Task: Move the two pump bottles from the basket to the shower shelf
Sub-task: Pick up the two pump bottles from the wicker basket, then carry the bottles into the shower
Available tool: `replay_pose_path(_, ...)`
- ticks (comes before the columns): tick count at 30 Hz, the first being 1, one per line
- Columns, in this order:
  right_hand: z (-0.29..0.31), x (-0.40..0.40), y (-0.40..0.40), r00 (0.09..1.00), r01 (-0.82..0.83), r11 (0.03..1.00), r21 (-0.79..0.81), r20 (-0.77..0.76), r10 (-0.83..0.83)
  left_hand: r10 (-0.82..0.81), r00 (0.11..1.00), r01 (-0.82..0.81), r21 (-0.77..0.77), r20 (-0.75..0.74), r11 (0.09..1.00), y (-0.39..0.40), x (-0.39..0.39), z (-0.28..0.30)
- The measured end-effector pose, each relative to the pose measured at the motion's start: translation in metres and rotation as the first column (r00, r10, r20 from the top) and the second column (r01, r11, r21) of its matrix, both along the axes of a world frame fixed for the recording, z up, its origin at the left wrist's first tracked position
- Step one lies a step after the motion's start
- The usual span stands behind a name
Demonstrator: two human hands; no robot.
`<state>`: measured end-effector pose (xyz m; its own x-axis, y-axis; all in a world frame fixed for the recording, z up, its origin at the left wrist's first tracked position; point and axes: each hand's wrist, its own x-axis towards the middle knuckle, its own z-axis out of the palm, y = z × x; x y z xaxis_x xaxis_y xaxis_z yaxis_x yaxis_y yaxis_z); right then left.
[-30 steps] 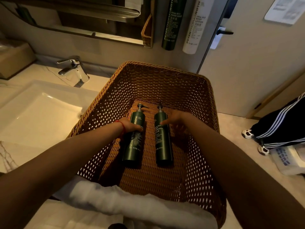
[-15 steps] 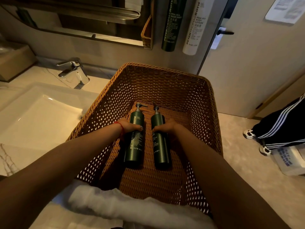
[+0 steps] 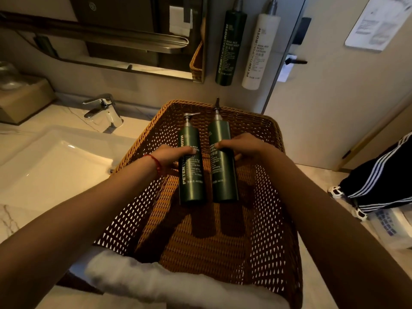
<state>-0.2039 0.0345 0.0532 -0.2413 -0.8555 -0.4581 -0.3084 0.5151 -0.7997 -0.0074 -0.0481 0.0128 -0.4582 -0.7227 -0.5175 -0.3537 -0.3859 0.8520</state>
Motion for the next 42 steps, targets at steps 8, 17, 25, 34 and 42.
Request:
replay_pose_path(8,0.022,-0.007,0.034,0.993,-0.048,0.988,-0.148,0.103,0.064,0.037,0.990,-0.038,-0.003,-0.134,0.999,0.032,0.027,0.046)
replay_pose_path(17,0.043,0.024,0.060,0.930,-0.203,0.951,-0.234,0.256,0.262,0.237,0.943,-0.255,-0.049,-0.234,0.966,0.109,0.071,0.072)
replay_pose_path(25,0.057,0.057,0.093,0.839,-0.354,0.860,-0.368,0.282,0.466,0.397,0.843,-0.452,-0.075,-0.364,0.889,0.197,0.124,0.097)
replay_pose_path(34,0.060,0.144,0.153,0.687,-0.528,0.740,-0.416,0.302,0.660,0.564,0.711,-0.641,-0.058,-0.420,0.765,0.323,0.198,0.092)
replay_pose_path(42,0.030,0.271,0.238,0.522,-0.685,0.616,-0.388,0.329,0.787,0.827,0.454,-0.877,-0.005,-0.331,0.480,0.469,0.287,0.059)
